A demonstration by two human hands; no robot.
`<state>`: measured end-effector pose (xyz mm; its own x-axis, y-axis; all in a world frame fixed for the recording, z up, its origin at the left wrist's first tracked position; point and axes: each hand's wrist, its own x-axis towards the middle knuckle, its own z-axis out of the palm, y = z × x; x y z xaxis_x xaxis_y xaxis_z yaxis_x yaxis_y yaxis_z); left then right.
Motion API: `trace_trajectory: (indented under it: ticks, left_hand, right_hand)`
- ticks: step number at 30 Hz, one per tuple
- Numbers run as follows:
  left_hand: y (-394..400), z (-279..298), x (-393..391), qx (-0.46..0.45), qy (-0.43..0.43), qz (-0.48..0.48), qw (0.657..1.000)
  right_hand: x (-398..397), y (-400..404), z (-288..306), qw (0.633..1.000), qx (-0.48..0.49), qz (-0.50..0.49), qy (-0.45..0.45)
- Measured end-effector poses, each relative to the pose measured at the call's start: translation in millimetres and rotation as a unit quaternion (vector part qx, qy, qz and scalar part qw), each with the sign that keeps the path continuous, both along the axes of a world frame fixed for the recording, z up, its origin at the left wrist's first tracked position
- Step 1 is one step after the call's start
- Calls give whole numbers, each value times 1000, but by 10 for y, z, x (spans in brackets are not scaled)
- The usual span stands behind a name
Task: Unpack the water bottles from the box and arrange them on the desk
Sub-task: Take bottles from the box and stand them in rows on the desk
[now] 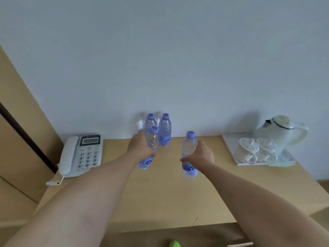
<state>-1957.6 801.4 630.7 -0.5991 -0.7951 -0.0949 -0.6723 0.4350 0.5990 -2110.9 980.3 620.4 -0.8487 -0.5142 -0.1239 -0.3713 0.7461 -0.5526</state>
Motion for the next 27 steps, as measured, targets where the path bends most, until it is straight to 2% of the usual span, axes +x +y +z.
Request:
trace_trajectory:
  ticks: [6,15,27]
  left_hand:
    - [-213,-258,-291,35,-33,23,999]
    - [-490,-522,-631,58,27,86,994]
    - [-641,-622,-714,86,51,76,992]
  right_hand:
    - [-402,-474,-212,1000,7,22,-15]
    - [-946,-993,-540,995,-74,6,-74]
    - [-1163,-1508,-538,986,-124,10,-115]
